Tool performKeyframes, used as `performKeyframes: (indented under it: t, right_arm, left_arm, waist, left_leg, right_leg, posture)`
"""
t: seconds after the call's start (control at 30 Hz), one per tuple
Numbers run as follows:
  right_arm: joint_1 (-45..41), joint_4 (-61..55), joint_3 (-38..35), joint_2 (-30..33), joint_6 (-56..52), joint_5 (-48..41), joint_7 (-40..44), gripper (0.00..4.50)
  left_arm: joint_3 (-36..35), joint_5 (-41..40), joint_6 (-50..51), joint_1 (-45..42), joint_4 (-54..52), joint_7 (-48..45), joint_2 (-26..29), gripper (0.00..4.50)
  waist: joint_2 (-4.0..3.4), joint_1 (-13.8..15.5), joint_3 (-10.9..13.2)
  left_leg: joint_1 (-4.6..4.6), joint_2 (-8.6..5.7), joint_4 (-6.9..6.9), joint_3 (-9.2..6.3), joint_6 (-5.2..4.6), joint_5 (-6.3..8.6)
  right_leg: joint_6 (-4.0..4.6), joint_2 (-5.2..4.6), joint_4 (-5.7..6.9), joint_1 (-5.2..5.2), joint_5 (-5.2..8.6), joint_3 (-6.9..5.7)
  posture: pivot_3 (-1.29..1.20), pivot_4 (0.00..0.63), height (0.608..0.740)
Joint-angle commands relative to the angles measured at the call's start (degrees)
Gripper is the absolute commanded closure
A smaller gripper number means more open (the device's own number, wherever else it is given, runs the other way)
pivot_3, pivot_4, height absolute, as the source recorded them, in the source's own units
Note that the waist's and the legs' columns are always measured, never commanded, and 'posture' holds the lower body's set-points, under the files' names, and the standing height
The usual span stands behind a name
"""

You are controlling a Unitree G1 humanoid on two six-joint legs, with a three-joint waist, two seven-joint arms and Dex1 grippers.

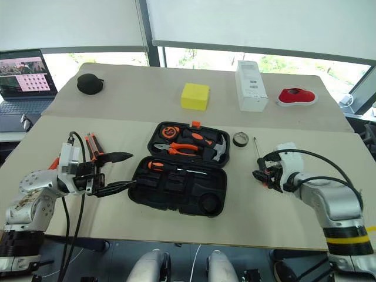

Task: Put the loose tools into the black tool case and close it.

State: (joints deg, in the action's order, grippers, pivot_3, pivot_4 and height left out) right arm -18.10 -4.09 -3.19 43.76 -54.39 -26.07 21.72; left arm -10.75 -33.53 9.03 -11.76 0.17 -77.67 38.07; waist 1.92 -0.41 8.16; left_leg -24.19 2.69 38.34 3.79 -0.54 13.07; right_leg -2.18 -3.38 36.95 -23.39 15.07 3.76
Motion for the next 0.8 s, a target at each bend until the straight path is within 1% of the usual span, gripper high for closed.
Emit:
performKeyframes:
  t: [0.03,0.07,0.1,0.2,0.27,0.33,0.4,0.47,0.53,0.57,0.67,0.73,0.8]
  right_arm:
    - [0.06,0.61,-1.72,-1.13,0.97,2.50,-1.60,3.06]
    - [0.32,0.19,-2.75,-1.67,2.05,2.67,-1.88,3.42]
    - [0.57,-0.43,-4.74,-2.50,3.60,2.39,-2.34,3.48]
    - [1.17,-3.18,-8.49,-3.26,8.97,1.88,-0.49,3.48]
    - [1.48,-5.93,-9.32,-1.52,14.01,1.43,4.67,3.48]
    - [1.11,-8.75,-9.36,1.64,16.60,1.49,9.36,3.48]
    - [-0.60,-11.02,-7.87,4.50,20.10,1.19,15.60,3.48]
    - [-4.40,-13.57,-4.23,5.81,20.99,-0.91,22.40,3.48]
    - [-9.56,-15.78,1.62,5.35,17.70,-2.61,27.06,3.48]
    - [-12.35,-16.38,5.68,4.66,16.05,-2.00,28.73,3.48]
    - [-19.12,-17.05,17.28,3.05,10.46,1.57,31.37,3.48]
    - [-22.10,-17.05,22.86,1.74,6.05,2.78,31.90,3.48]
    - [-23.59,-16.52,28.34,1.75,5.03,6.54,32.27,3.48]
  left_arm:
    - [-1.78,-1.23,-0.42,0.97,-2.71,0.83,0.61,0.00]
    - [-1.84,-1.26,-0.45,1.22,-2.85,0.96,0.60,0.00]
    - [-1.90,-1.35,-0.41,1.44,-3.08,1.12,0.58,0.00]
    - [-2.09,-1.79,0.11,1.70,-3.54,1.53,0.52,0.00]
    - [-2.43,-2.20,0.46,1.77,-3.90,1.96,0.52,0.00]
    - [-2.80,-2.36,0.49,1.93,-4.03,2.15,0.77,0.00]
    - [-3.31,-2.28,0.17,2.33,-3.85,2.03,1.07,0.00]
    - [-3.75,-2.02,-0.58,2.82,-3.33,1.67,1.33,0.00]
    - [-3.92,-1.69,-1.32,3.25,-2.78,1.31,1.54,0.00]
    - [-3.96,-1.35,-1.94,3.49,-2.45,1.06,1.61,0.00]
    - [-3.84,-0.22,-3.27,4.32,-1.48,0.07,2.18,0.00]
    - [-3.92,0.25,-3.88,5.25,-1.17,-0.41,2.51,0.00]
    - [-4.07,0.22,-4.45,6.39,-1.50,-0.55,2.67,0.00]
  waist:
    - [0.00,0.01,0.00]
    - [0.01,-0.01,0.00]
    - [0.01,-0.03,0.00]
    - [-0.03,-0.08,0.02]
    - [-0.06,-0.25,0.03]
    - [-0.12,-0.32,0.07]
    - [-0.13,-0.52,0.08]
    - [-0.14,-0.89,0.08]
    - [-0.14,-1.37,0.09]
    - [-0.14,-1.55,0.09]
    - [-0.13,-1.76,0.09]
    - [-0.12,-1.52,0.10]
    - [-0.12,-1.03,0.10]
  left_leg:
    - [0.01,0.00,0.02,0.00,0.00,0.00]
    - [0.03,0.01,0.03,0.00,0.00,0.00]
    - [0.05,0.02,0.05,0.00,0.00,0.00]
    - [0.04,0.01,0.09,0.02,0.00,0.00]
    - [0.04,0.01,0.09,0.01,0.00,0.00]
    - [0.03,0.02,0.08,-0.01,0.00,0.00]
    - [0.05,0.04,0.07,-0.05,0.00,0.00]
    - [0.06,0.09,0.07,-0.05,0.00,0.00]
    - [0.14,0.15,0.04,-0.09,0.00,0.00]
    - [0.16,0.19,0.04,-0.13,0.00,0.00]
    - [0.19,0.21,0.03,-0.21,0.00,0.00]
    - [0.16,0.18,0.03,-0.20,0.00,0.00]
    - [0.04,0.15,0.04,-0.19,0.00,0.00]
  right_leg:
    - [0.00,0.00,0.00,0.02,0.00,0.00]
    - [0.00,0.00,0.03,0.03,0.00,0.00]
    - [0.00,0.02,0.03,0.06,0.00,-0.01]
    - [0.00,0.02,0.06,0.07,0.00,-0.02]
    - [-0.01,0.02,0.06,0.05,-0.01,0.00]
    - [-0.01,0.03,0.07,0.03,-0.01,0.00]
    - [-0.01,0.05,0.07,0.02,-0.01,0.00]
    - [-0.01,0.09,0.07,0.02,-0.01,0.01]
    - [0.02,0.15,0.08,0.02,-0.02,0.06]
    - [0.06,0.20,0.09,0.03,-0.04,0.05]
    - [0.11,0.20,0.15,0.03,-0.02,0.02]
    - [0.11,0.16,0.14,0.00,-0.02,0.01]
    - [0.10,0.02,0.14,-0.13,-0.02,-0.01]
  posture:
    - [0.00,0.150,0.740]
    - [0.00,0.150,0.740]
    - [0.00,0.150,0.740]
    - [0.00,0.150,0.740]
    - [0.00,0.150,0.740]
    - [0.00,0.150,0.740]
    - [0.00,0.150,0.740]
    - [0.00,0.150,0.740]
    - [0.00,0.150,0.740]
    - [0.00,0.150,0.740]
    - [0.00,0.150,0.740]
    - [0.00,0.150,0.740]
    - [0.00,0.150,0.740]
